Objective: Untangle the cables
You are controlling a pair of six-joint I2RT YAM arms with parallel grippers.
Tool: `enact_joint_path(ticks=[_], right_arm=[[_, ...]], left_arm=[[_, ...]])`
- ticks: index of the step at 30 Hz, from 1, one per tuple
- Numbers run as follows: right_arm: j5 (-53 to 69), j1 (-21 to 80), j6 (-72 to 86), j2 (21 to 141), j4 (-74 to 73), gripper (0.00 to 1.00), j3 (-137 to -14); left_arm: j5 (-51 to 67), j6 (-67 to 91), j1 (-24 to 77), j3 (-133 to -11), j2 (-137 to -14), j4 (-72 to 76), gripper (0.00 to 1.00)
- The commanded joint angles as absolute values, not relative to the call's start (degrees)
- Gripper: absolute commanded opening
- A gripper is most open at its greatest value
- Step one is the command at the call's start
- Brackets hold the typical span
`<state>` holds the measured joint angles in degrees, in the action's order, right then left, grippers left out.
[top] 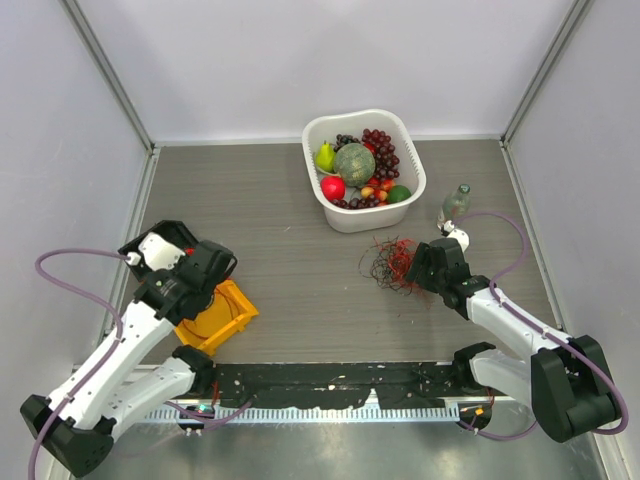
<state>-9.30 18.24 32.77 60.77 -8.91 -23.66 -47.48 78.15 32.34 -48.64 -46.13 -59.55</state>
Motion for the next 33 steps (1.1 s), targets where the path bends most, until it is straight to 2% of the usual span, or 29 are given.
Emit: enact_joint_path(ticks=[1,7,13,20,24,33], right_arm=[[-9.58,18.54,31.82,60.82,-6.86,0.66,-24.08],[-9.49,18.54,31.90,60.38,-6.68,0.66,-23.73],[-9.58,18.63,31.90,60.56,-6.68,0.66,-23.82],[-9.58,18.72,31.91,60.47,-6.68,0.66,-23.82],[-9.58,18.72,31.99,60.56,-6.68,0.66,-23.82],[-9.67,18.90,31.90,60.38,-6.68,0.66,-23.82]], left_arm=[[-43.43,92.72,32.26,-49.49,-48.69,-75.77,0.00],[-36.13,98.25,32.17,-40.44,-44.56,-64.52,0.00],[-33.58,106.69,32.17,-39.73,-48.69,-66.80,0.00],[-26.99,110.12,32.17,-34.11,-52.72,-57.48,0.00],[-28.29,111.27,32.17,-34.36,-53.18,-59.14,0.00],[-37.61,111.53,31.73,-28.66,-44.39,-59.33,0.00]])
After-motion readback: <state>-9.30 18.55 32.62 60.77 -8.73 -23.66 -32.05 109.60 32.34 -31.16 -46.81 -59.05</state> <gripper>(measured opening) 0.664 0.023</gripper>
